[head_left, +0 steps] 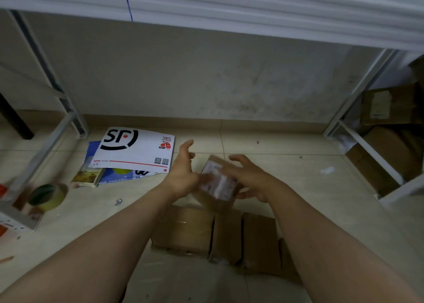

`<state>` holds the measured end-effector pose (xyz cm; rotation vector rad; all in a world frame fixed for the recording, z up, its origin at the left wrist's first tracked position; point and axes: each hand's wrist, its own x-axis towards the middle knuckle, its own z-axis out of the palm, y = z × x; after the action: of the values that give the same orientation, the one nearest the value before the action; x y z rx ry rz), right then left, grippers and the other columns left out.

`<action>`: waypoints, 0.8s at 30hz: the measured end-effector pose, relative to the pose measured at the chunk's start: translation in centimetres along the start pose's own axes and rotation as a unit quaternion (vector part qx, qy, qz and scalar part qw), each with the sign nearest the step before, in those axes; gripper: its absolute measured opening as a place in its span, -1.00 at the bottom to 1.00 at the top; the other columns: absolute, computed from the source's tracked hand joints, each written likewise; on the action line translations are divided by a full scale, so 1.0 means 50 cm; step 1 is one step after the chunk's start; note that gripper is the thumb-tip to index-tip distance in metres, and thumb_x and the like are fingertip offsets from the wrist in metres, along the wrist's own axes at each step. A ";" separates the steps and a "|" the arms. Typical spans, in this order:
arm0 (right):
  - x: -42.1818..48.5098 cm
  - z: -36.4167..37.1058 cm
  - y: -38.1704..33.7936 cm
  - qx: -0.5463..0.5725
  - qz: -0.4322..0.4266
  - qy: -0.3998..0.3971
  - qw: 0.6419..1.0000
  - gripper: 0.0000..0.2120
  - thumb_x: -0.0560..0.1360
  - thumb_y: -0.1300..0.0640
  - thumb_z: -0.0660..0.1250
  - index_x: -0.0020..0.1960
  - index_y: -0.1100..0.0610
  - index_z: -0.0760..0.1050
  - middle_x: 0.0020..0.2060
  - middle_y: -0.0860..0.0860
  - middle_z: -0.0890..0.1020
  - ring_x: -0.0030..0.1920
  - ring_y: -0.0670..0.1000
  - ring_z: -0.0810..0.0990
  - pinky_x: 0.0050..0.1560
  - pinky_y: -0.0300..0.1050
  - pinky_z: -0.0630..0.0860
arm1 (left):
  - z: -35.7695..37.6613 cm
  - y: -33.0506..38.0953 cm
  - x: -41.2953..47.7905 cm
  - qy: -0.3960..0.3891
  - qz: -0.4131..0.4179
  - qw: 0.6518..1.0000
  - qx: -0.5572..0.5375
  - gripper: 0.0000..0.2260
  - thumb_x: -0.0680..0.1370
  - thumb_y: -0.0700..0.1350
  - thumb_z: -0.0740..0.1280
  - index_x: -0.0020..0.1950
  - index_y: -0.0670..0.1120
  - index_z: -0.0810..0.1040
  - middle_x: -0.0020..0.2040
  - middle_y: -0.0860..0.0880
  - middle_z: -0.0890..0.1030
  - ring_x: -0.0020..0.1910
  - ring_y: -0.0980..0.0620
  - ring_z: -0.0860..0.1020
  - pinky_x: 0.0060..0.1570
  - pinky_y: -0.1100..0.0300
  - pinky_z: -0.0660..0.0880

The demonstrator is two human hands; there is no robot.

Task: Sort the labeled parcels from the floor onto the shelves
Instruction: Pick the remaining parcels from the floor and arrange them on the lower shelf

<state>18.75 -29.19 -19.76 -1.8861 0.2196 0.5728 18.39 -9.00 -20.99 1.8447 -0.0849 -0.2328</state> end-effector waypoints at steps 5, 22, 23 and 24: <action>0.014 -0.016 0.012 0.232 0.095 0.055 0.967 -0.60 0.45 -0.28 0.39 0.04 0.02 0.65 -0.22 0.08 0.75 -0.03 0.13 0.69 -0.26 0.00 0.64 | -0.005 -0.010 -0.007 -0.090 -0.023 0.996 0.018 0.11 0.20 0.13 0.62 0.56 0.18 -0.02 0.49 -0.05 0.20 0.45 -0.14 0.24 0.39 -0.14 0.32; -0.141 -0.120 -0.133 0.018 -0.011 0.054 0.998 -0.41 0.36 -0.52 0.28 0.11 -0.11 0.67 0.08 -0.04 0.71 0.14 0.03 0.63 0.19 0.14 0.53 | 0.025 0.124 -0.048 -0.046 0.032 0.994 -0.096 -0.17 0.19 0.11 0.58 0.37 0.09 0.27 0.23 0.02 0.50 0.07 0.07 0.58 0.04 -0.05 0.62; -0.171 -0.139 -0.159 0.012 -0.036 0.054 0.998 -0.40 0.34 -0.52 0.30 0.14 -0.14 0.66 0.07 -0.08 0.71 0.15 -0.01 0.63 0.19 0.12 0.55 | 0.033 0.157 -0.058 -0.043 0.055 0.992 -0.101 -0.22 0.17 0.17 0.53 0.32 0.09 0.31 0.20 0.03 0.53 0.03 0.11 0.60 0.00 -0.06 0.61; -0.203 -0.158 -0.186 0.003 -0.066 0.059 0.996 -0.39 0.31 -0.52 0.32 0.17 -0.15 0.63 0.07 -0.13 0.71 0.15 -0.03 0.64 0.18 0.11 0.56 | 0.043 0.193 -0.067 -0.040 0.085 0.990 -0.103 -0.24 0.18 0.19 0.51 0.31 0.07 0.33 0.18 0.02 0.54 -0.02 0.15 0.60 -0.08 -0.02 0.61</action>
<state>16.04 -34.03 -4.92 -1.9147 0.1722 0.3723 15.27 -13.13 -11.95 1.6123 -0.2635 -0.1878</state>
